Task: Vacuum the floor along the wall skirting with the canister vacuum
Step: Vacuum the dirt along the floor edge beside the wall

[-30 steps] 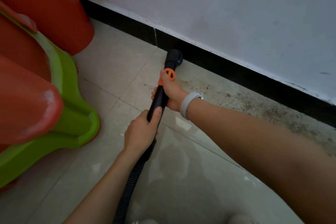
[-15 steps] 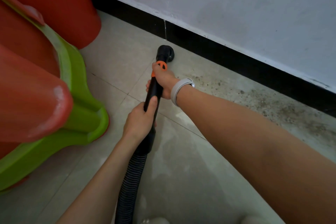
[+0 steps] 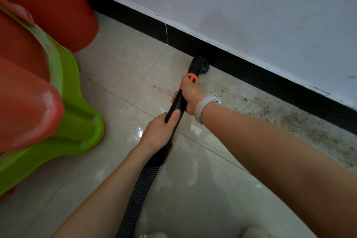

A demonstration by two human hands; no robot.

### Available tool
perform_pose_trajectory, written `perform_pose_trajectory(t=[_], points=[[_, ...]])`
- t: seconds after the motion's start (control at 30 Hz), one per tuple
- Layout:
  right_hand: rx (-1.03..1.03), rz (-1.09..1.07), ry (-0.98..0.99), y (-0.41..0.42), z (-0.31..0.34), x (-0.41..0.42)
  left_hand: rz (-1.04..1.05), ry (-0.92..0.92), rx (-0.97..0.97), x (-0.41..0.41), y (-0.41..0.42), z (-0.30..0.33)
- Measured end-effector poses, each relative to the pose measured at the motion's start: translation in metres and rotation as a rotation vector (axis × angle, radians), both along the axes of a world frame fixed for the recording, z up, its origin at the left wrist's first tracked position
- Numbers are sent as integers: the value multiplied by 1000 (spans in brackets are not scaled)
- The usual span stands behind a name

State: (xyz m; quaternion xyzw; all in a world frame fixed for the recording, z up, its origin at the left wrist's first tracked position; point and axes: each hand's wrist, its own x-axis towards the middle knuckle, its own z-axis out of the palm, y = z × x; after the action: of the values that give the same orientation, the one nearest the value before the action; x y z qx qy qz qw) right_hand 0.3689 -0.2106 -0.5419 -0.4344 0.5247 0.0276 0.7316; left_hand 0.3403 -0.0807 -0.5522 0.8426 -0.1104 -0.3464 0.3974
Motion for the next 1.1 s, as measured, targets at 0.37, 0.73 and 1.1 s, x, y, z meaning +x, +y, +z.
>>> perform_pose_trajectory(t=[0.37, 0.73, 1.1], points=[[52, -94, -44, -13, -2, -29, -125, -96, 69, -16, -3, 13], [177, 183, -150, 61, 19, 30, 175, -253, 158, 8, 57, 17], [184, 211, -100, 67, 7, 44, 198, -167, 173, 21, 59, 5]])
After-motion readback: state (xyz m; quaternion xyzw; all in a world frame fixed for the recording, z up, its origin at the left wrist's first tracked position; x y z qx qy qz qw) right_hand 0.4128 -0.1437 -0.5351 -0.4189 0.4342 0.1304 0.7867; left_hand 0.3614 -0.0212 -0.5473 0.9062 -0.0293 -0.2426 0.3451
